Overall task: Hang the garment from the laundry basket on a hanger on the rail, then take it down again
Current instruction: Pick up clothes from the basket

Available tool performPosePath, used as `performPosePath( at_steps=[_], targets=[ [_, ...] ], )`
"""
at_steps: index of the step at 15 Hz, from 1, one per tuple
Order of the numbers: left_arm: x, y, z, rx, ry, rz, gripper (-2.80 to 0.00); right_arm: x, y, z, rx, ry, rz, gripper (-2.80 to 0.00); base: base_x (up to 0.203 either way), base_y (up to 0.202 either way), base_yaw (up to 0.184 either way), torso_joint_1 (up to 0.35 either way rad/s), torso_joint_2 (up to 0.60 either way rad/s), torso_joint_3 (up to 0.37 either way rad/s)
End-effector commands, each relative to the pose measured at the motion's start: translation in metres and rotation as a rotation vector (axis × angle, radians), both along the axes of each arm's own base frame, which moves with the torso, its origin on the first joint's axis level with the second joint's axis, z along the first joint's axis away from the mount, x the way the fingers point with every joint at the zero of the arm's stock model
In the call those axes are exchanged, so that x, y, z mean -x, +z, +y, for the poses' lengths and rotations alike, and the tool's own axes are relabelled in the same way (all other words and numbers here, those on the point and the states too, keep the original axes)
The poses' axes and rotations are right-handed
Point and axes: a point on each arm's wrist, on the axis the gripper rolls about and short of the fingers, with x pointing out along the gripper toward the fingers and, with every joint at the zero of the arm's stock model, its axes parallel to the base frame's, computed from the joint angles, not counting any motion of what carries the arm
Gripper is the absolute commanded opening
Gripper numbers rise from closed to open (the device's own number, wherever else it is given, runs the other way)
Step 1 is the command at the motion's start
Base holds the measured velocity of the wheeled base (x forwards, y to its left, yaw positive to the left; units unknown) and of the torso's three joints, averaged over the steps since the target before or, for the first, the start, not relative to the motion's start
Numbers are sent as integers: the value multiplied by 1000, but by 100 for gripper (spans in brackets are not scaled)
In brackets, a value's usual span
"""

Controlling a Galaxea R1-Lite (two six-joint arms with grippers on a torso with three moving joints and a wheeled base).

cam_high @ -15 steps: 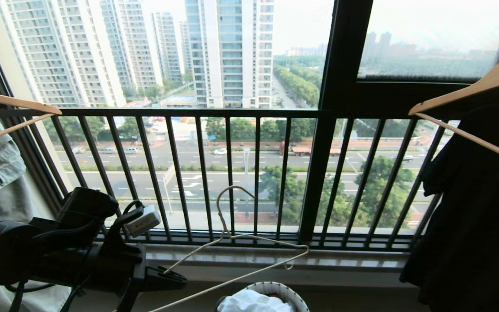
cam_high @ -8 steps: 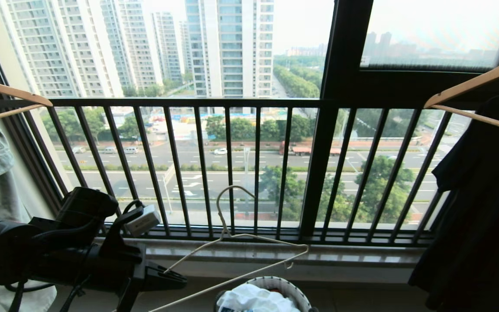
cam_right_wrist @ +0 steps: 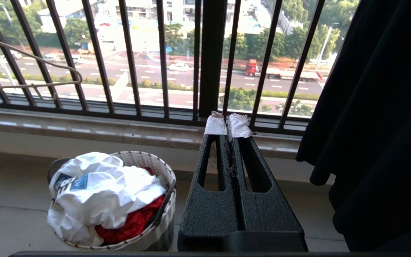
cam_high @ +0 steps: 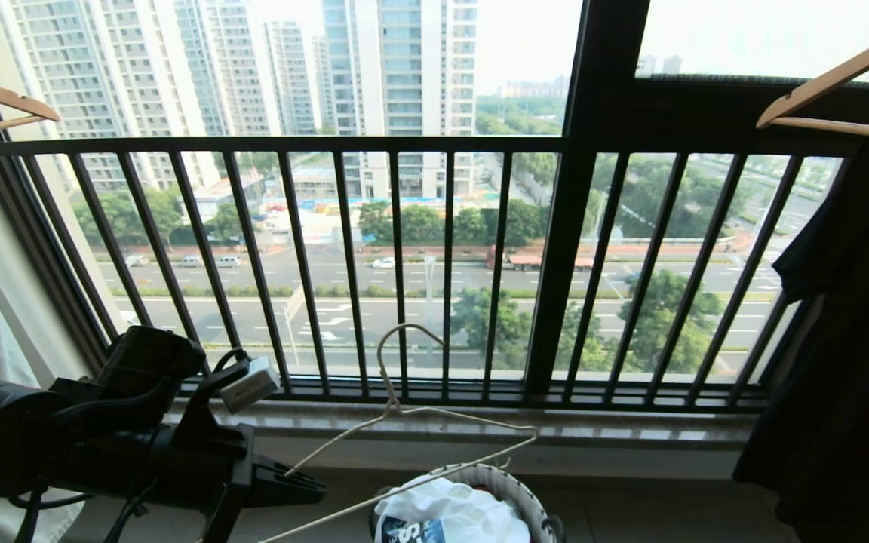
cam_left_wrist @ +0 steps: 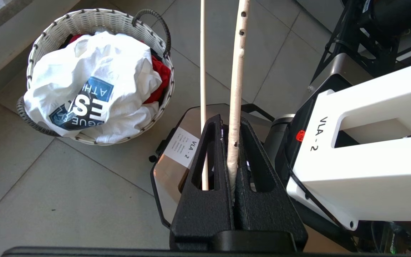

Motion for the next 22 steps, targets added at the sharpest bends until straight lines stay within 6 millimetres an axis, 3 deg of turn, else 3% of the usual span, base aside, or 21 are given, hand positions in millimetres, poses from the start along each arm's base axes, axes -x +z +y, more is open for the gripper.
performPosePath(
  at_steps=[1,22],
  targets=[
    [0,0,0,3,-3,-1,-280,0,0,0,0,1,1,-280,0,0,0,-214,513,306],
    [-3,-6,-1,-2,-4,22,-280,0,0,0,0,2,1,-280,0,0,0,-140,467,325]
  ],
)
